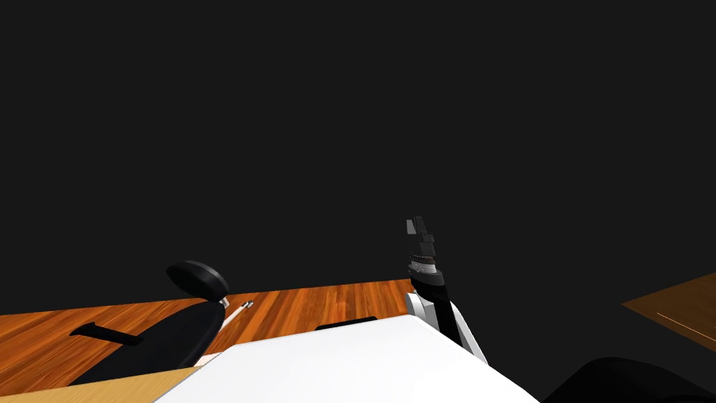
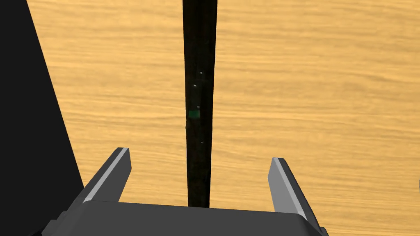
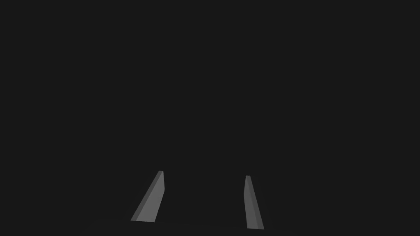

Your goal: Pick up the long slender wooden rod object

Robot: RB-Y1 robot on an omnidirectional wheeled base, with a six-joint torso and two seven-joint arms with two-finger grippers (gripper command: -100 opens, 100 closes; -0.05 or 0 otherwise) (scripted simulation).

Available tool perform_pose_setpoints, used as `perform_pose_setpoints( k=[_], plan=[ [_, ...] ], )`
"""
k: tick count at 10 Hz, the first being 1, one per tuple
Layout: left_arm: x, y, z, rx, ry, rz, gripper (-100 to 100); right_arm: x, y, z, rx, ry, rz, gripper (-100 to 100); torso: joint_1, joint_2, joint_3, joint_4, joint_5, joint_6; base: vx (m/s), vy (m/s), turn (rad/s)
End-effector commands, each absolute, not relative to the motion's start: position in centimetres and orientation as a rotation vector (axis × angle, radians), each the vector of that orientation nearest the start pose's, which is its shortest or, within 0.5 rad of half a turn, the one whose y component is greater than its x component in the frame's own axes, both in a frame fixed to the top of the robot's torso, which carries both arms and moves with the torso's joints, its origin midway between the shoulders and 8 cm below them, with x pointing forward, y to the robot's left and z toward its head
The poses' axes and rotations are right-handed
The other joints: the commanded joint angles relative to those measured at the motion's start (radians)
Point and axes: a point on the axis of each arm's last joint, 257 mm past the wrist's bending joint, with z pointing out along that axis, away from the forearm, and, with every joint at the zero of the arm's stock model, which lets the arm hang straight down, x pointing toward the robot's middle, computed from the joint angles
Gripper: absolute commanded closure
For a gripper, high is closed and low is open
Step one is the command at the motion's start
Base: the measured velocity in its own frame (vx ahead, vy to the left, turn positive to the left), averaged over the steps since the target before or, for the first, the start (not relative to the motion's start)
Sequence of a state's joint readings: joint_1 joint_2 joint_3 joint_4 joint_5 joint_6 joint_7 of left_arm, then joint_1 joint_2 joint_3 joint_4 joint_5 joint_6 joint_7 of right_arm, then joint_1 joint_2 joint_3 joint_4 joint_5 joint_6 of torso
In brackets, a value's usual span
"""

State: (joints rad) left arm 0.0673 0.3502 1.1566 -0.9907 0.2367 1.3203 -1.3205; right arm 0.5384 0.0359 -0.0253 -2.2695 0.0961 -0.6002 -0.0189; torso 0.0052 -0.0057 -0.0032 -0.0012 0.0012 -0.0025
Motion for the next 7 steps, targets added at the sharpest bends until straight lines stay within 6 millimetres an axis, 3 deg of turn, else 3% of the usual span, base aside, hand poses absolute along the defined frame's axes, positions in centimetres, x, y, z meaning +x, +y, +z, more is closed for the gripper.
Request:
perform_pose_setpoints(
  k=[1,3,4,5,7],
  plan=[
    [5.8,55.4,-52.8,-2.202,2.280,-0.106,-100,32.6,-27.9,2.6,0.579,0.603,1.235,0,0.000,0.000,0.000,0.000,0.000,0.000,0.047,0.053,-0.050],
    [5.6,55.3,-52.8,-2.209,2.276,-0.112,-100,32.6,-27.9,2.6,0.579,0.603,1.235,0,-0.001,0.001,0.000,0.000,0.000,0.000,0.025,0.035,-0.023],
    [5.6,55.2,-52.8,-2.211,2.277,-0.116,0,32.6,-27.9,2.6,0.579,0.603,1.235,0,-0.003,0.002,0.001,0.000,-0.001,0.000,0.000,0.000,0.000],
    [6.4,54.4,-53.8,-2.209,2.275,-0.117,-100,32.6,-27.9,2.6,0.579,0.603,1.235,0,-0.004,0.002,0.001,0.001,-0.001,0.000,-0.021,0.026,-0.006],
    [7.0,53.8,-54.5,-2.208,2.274,-0.118,-100,32.6,-27.9,2.6,0.579,0.603,1.235,0,-0.002,0.005,0.003,0.001,0.000,0.000,-0.048,0.042,-0.007]
  ],
)
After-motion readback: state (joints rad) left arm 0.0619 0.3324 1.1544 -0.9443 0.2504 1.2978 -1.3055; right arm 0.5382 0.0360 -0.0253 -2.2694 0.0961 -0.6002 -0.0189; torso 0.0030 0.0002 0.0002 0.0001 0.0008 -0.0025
